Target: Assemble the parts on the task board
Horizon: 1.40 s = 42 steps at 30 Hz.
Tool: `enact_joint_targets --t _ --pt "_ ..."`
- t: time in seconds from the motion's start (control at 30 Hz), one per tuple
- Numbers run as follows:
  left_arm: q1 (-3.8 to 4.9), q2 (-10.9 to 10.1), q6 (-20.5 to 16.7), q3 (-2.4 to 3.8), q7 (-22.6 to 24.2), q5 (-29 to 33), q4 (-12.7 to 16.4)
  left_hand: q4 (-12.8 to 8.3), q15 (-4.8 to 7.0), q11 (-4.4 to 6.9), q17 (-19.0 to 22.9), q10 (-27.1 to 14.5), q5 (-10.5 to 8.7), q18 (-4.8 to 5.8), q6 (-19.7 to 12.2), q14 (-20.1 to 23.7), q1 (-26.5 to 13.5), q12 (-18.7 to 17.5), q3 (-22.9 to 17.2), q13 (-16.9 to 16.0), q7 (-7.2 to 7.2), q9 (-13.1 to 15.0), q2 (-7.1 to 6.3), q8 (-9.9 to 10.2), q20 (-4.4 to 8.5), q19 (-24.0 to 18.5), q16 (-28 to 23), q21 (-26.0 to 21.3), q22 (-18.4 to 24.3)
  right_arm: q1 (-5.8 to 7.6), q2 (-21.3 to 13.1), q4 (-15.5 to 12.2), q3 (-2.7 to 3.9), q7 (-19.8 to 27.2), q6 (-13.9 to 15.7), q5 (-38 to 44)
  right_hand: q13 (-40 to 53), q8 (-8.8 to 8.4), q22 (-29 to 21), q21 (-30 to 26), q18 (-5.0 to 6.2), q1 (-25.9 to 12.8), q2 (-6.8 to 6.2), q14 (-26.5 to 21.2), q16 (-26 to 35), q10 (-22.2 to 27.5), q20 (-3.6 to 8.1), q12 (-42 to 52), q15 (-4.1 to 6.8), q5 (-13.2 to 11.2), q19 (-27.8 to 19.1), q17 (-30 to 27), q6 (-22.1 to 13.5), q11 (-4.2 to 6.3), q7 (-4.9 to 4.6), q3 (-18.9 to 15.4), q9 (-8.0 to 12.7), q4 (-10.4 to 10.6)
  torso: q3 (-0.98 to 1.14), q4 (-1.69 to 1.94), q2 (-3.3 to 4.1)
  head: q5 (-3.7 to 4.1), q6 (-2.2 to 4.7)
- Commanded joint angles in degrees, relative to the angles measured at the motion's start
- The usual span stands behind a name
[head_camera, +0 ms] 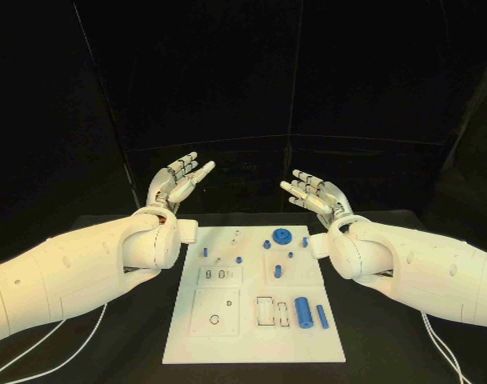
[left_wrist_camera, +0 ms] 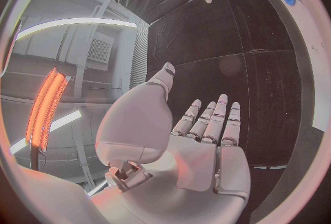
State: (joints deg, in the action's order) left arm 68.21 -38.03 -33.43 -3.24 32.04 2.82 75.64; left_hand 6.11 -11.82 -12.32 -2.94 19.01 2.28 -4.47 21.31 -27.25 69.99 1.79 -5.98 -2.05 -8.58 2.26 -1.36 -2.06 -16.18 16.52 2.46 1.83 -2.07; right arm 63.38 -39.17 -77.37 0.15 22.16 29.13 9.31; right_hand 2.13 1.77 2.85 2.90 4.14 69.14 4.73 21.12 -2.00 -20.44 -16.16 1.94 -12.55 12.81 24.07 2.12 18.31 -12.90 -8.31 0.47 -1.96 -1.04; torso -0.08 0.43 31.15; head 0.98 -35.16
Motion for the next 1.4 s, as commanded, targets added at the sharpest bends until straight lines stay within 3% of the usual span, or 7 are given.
enact_joint_targets --t 0.03,0.23,0.3,0.4,0.6,1.03,1.4 --pt "0.19 0.16 4.46 -0.01 3.04 0.90 -0.29 0.75 -0.46 -0.34 -0.16 0.91 0.37 -1.24 1.09 -1.22 2.33 0.31 -0.34 -0.10 -4.79 0.16 -0.17 -0.32 -0.53 0.78 0.47 0.37 -0.18 0.54 0.70 1.64 0.08 -4.43 -10.20 7.13 0.86 1.03 1.78 3.37 3.22 5.57 1.07 14.35 -2.38 -11.78 -0.47 1.73 -0.81 0.38 12.49 1.05 7.07 -1.79 -7.85 0.45 -0.65 -2.54 -0.01 0.01 0.01 0.01 0.00" --pt "0.19 0.16 4.46 -0.01 3.04 0.90 -0.29 1.49 -1.17 -1.29 -0.72 3.11 0.37 -2.27 2.66 -5.33 2.69 0.67 -1.24 -0.34 -5.95 0.35 -0.35 -0.62 -0.56 3.86 1.28 1.02 -0.63 0.99 1.42 3.27 0.11 -5.74 -13.09 9.06 1.64 4.79 2.94 7.39 6.14 9.64 0.86 30.91 -5.49 -30.68 -0.24 5.99 2.28 -0.48 20.57 1.68 27.79 1.02 -5.91 1.64 -2.19 -6.19 -0.01 0.01 0.01 0.01 0.00" --pt "0.20 -1.86 6.06 -0.02 2.88 0.90 0.09 1.64 -1.49 -1.87 -1.06 4.87 0.36 -2.65 3.74 -8.08 2.83 0.96 -1.43 -0.50 -6.32 0.47 -0.28 -0.82 -0.59 5.92 1.86 1.46 -0.91 1.01 0.62 4.81 0.12 -3.40 -6.98 23.01 1.54 5.08 3.16 8.30 6.43 10.29 0.65 33.43 -5.91 -32.72 0.11 6.20 3.00 -0.49 22.21 1.76 30.59 1.68 -5.35 2.01 -2.15 -7.08 -0.20 -0.07 0.35 -0.01 -1.39" --pt "0.24 -2.81 6.34 -0.02 2.96 0.90 1.01 1.60 -1.78 -2.82 -1.91 10.92 0.37 -2.74 6.71 -14.38 3.23 2.08 -1.62 -1.07 -6.44 0.79 -0.14 -1.42 -0.49 12.47 3.70 3.03 -1.81 1.32 0.20 4.67 0.13 -3.90 -6.15 28.03 1.43 4.98 3.54 9.76 6.48 10.63 0.37 37.01 -6.24 -35.58 1.07 6.04 4.09 -0.31 24.70 1.83 32.95 2.59 -4.65 2.76 -1.93 -8.22 -0.31 -0.05 0.76 0.08 -1.25" --pt "0.35 -4.54 6.82 -0.02 2.87 0.82 3.11 0.96 0.32 -0.94 -2.66 27.04 0.37 -4.57 15.73 -20.92 3.80 5.32 -1.15 -2.20 -6.86 1.66 0.10 -3.26 -0.22 24.54 6.29 6.86 -3.47 2.81 -0.50 4.40 0.14 -5.91 -5.39 37.80 1.49 4.45 4.63 12.89 6.49 9.67 -0.44 43.70 -7.01 -40.23 3.27 5.19 6.18 -0.21 29.22 2.46 36.20 3.98 -3.76 4.05 -1.87 -9.47 -0.22 0.02 1.79 0.15 -1.10" --pt "0.38 -8.61 10.12 -0.04 -0.21 -0.96 11.09 -0.27 2.22 0.20 -3.02 32.41 0.36 -5.96 26.25 -27.66 4.25 5.66 0.25 -1.77 -6.42 2.04 0.46 -4.67 0.32 31.77 8.32 8.90 -3.87 6.52 -2.06 2.38 0.16 -13.77 -8.77 60.79 1.64 3.34 9.81 23.33 6.38 8.48 -2.52 59.34 -12.49 -46.82 8.53 3.74 10.90 0.54 39.62 7.33 39.75 6.58 -2.19 4.48 -1.89 -10.51 -0.62 1.18 5.20 0.70 0.03" --pt "0.34 -11.89 11.81 -0.05 -1.20 -3.53 17.31 -0.67 2.81 0.75 -3.15 34.46 0.39 -5.98 28.13 -29.66 4.14 5.75 0.21 -1.75 -5.97 1.92 -0.80 -4.96 0.88 33.77 8.78 9.03 -3.73 8.05 -0.60 1.20 0.18 -26.39 -16.46 80.73 1.70 2.01 16.66 34.69 6.17 6.48 -4.17 65.44 -24.74 -48.82 10.84 1.72 12.94 -1.36 42.69 16.83 41.12 8.20 -0.78 6.54 -1.83 -9.78 -1.07 2.31 8.05 1.68 0.40"
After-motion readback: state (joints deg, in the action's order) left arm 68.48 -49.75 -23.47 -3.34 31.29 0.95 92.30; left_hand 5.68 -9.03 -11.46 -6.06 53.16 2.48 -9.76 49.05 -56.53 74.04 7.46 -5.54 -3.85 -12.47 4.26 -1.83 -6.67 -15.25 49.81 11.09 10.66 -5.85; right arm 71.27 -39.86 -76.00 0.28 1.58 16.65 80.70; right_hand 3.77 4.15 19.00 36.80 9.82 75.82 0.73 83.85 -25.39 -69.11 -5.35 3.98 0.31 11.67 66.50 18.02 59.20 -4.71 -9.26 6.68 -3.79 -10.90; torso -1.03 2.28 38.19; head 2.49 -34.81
